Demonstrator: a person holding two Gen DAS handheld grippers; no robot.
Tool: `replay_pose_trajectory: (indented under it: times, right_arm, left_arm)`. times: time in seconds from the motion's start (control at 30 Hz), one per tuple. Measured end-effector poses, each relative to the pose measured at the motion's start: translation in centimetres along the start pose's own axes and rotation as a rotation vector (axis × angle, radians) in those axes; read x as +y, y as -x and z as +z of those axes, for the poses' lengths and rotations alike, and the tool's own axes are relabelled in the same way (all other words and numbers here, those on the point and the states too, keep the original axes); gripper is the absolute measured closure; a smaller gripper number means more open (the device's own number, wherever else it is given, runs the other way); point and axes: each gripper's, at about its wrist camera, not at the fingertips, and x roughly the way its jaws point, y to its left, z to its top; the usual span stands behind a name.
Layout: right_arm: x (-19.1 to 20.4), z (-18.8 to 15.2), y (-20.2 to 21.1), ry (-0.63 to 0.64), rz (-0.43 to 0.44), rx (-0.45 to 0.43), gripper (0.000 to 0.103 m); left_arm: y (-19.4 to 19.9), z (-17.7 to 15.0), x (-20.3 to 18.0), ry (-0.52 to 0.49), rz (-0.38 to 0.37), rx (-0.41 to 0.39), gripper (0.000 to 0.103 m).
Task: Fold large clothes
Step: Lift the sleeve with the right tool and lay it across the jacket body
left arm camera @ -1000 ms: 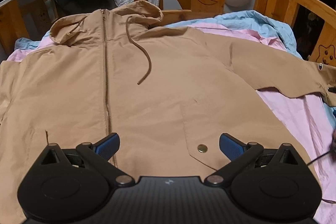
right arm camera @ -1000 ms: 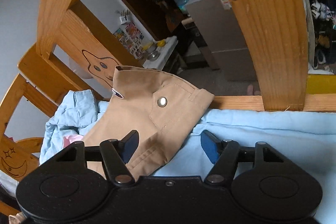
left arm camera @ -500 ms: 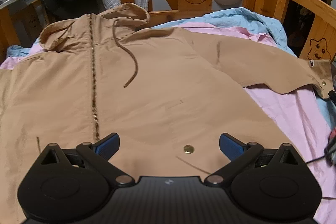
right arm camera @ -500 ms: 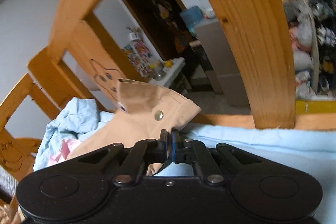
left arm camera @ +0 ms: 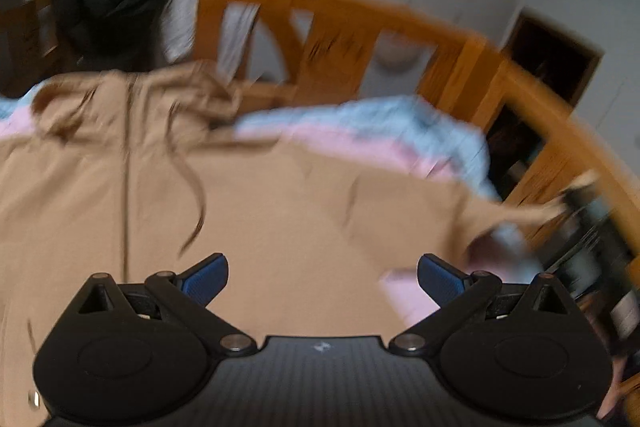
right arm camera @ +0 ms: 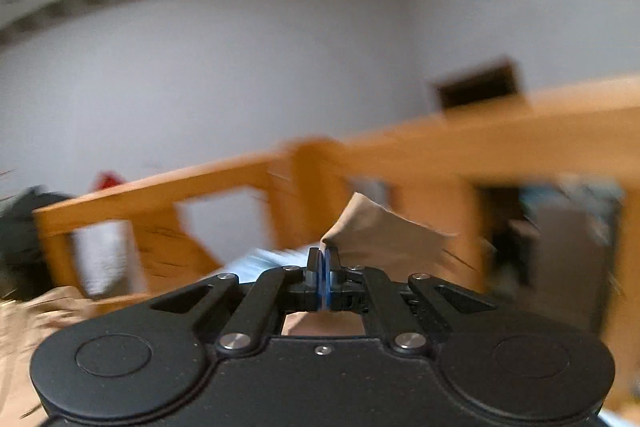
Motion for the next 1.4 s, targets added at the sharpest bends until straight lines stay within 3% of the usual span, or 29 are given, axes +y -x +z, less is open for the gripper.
replay_pose_trajectory:
  times: [0.1, 0.3, 0.47, 0.57, 0.63, 0.7, 0.8, 0.83, 0.87, 0.9, 0.93, 1.0, 1.07, 1.13, 1.2, 1.3, 1.4]
  right_arm:
    - [3.6, 1.4, 1.6, 0.109, 0.167, -0.062, 0.103]
    - [9.3, 1.4, 4.5, 0.281, 0.424, -0.134, 0.103]
    - [12.3, -0.6, 6.0, 0.332, 0.55, -0.098, 0.103]
    - [13.2, -2.3, 6.6, 0.365, 0.601, -0.061, 0.103]
    - [13.4, -3.1, 7.1, 0.389, 0.622, -0.046, 0.103]
    - [13.7, -3.5, 7.5, 0.422, 0.645, -0.041, 0.103]
    - [13.9, -3.7, 8.3, 0.462, 0.665, -0.047, 0.103]
    - [14.1, -3.9, 8.3, 0.472, 0.668, -0.048, 0.103]
    - [14.2, -4.1, 8.4, 0.483, 0.673, -0.046, 0.103]
    - [14.4, -4.5, 8.6, 0.493, 0.677, -0.045, 0.103]
    - [14.5, -4.6, 8.7, 0.507, 0.679, -0.046, 0.103]
    - [14.7, -5.1, 9.1, 0.534, 0.691, -0.048, 0.101]
    - [14.7, -5.4, 9.4, 0.551, 0.703, -0.06, 0.087]
    - [14.3, -5.3, 9.4, 0.565, 0.705, -0.076, 0.062]
    - [13.5, -4.9, 8.9, 0.548, 0.691, -0.078, 0.047]
    - [11.7, -4.0, 6.6, 0.464, 0.62, -0.021, 0.034]
    - [9.8, -3.4, 3.0, 0.356, 0.534, 0.093, 0.027]
  left_arm:
    - [1.5, 3.2, 0.7, 0.029, -0.127, -0.061, 0.001]
    - [-0.3, 7.9, 1.2, 0.065, -0.319, 0.008, 0.001]
    - [-4.1, 7.6, 2.4, 0.203, -0.436, 0.109, 0.001]
    - [-5.6, 6.3, 3.6, 0.304, -0.441, 0.135, 0.001]
    - [-6.4, 5.6, 4.1, 0.314, -0.405, 0.154, 0.001]
    - [-7.2, 5.1, 4.4, 0.303, -0.284, 0.189, 0.007]
    - [-7.8, 4.7, 4.8, 0.293, -0.158, 0.248, 0.042]
    - [-8.3, 4.3, 5.1, 0.295, -0.121, 0.257, 0.066]
    - [-8.5, 4.0, 5.4, 0.297, -0.089, 0.268, 0.08]
    - [-8.5, 3.8, 5.6, 0.293, -0.078, 0.269, 0.092]
    - [-8.2, 3.7, 5.9, 0.281, -0.072, 0.251, 0.097]
    - [-7.1, 3.8, 5.4, 0.218, -0.059, 0.182, 0.1]
    - [-5.1, 4.2, 4.8, 0.132, -0.055, 0.1, 0.1]
    - [-3.0, 4.4, 4.8, 0.049, -0.052, 0.008, 0.1]
    - [-1.4, 4.0, 5.8, -0.002, -0.022, -0.049, 0.1]
    - [-0.1, 2.2, 8.5, 0.01, 0.048, -0.058, 0.1]
    - [-1.3, -0.6, 12.2, 0.046, 0.142, -0.008, 0.1]
